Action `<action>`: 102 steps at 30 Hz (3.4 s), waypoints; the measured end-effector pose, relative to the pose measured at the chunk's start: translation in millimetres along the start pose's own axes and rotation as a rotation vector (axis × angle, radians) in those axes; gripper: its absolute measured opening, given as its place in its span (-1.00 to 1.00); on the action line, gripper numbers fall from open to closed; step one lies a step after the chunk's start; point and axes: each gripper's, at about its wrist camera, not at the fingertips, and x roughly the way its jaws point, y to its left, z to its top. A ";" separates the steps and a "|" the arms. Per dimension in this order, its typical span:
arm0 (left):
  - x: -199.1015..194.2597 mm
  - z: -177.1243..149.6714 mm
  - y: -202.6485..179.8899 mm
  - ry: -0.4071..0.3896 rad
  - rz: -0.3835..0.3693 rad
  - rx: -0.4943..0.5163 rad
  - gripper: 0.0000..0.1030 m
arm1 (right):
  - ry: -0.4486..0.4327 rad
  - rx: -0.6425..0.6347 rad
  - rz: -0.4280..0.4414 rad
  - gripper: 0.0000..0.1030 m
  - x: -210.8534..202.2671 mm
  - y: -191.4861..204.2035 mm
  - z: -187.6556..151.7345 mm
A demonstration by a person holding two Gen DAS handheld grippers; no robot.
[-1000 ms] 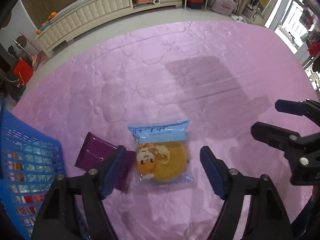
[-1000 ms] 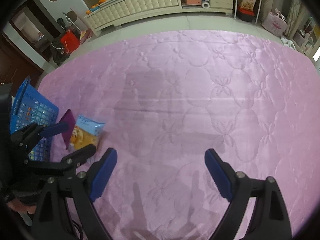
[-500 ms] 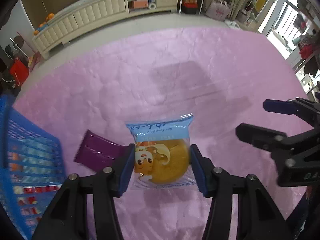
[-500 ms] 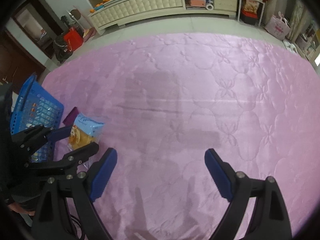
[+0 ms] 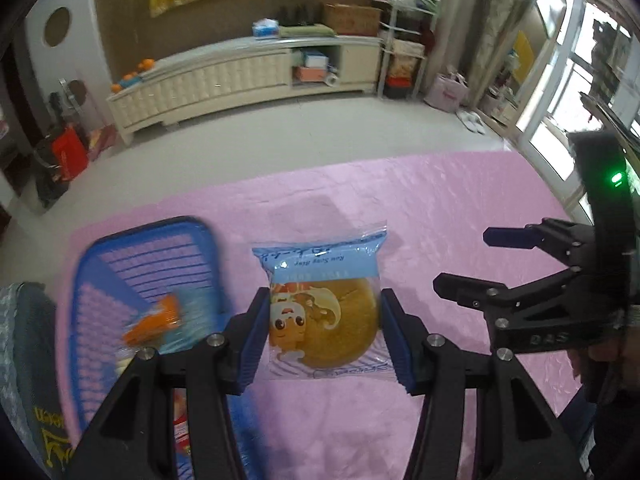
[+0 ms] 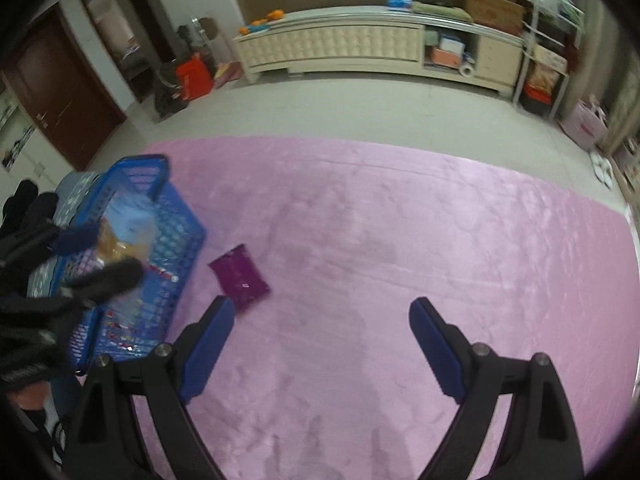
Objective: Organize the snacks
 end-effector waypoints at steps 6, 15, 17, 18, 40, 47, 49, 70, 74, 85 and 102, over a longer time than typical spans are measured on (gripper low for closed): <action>-29.4 -26.8 55.7 -0.012 0.095 -0.099 0.00 | 0.041 -0.077 0.041 0.78 33.6 34.7 5.9; -17.3 -59.6 95.9 0.074 0.152 -0.179 0.00 | 0.108 -0.206 0.089 0.78 84.2 81.9 10.0; -6.8 -61.5 99.1 0.093 0.149 -0.177 0.00 | 0.123 -0.239 0.093 0.78 93.7 88.8 9.0; -3.9 -62.8 100.1 0.103 0.141 -0.178 0.00 | 0.135 -0.254 0.090 0.78 101.3 91.7 9.0; 28.3 -79.6 99.6 0.214 0.069 -0.148 0.09 | 0.188 -0.387 0.028 0.48 168.3 101.8 2.7; 22.6 -83.1 103.2 0.176 0.106 -0.162 0.29 | 0.195 -0.348 0.040 0.00 147.0 106.1 -4.4; 17.2 -84.7 104.9 0.161 0.103 -0.169 0.30 | 0.182 -0.336 0.043 0.00 131.8 108.3 -7.8; -103.4 -102.7 122.2 -0.079 0.122 -0.154 0.42 | -0.063 -0.399 0.082 0.00 -19.8 200.0 0.3; -107.0 -112.7 141.1 -0.087 0.115 -0.176 0.42 | -0.058 -0.424 0.093 0.00 -15.3 217.0 0.8; -91.4 -129.8 186.1 -0.054 0.128 -0.229 0.42 | 0.036 -0.459 0.062 0.01 45.4 273.3 5.2; -75.4 -145.0 199.4 -0.062 0.090 -0.254 0.42 | 0.116 -0.425 0.025 0.65 94.8 279.4 7.5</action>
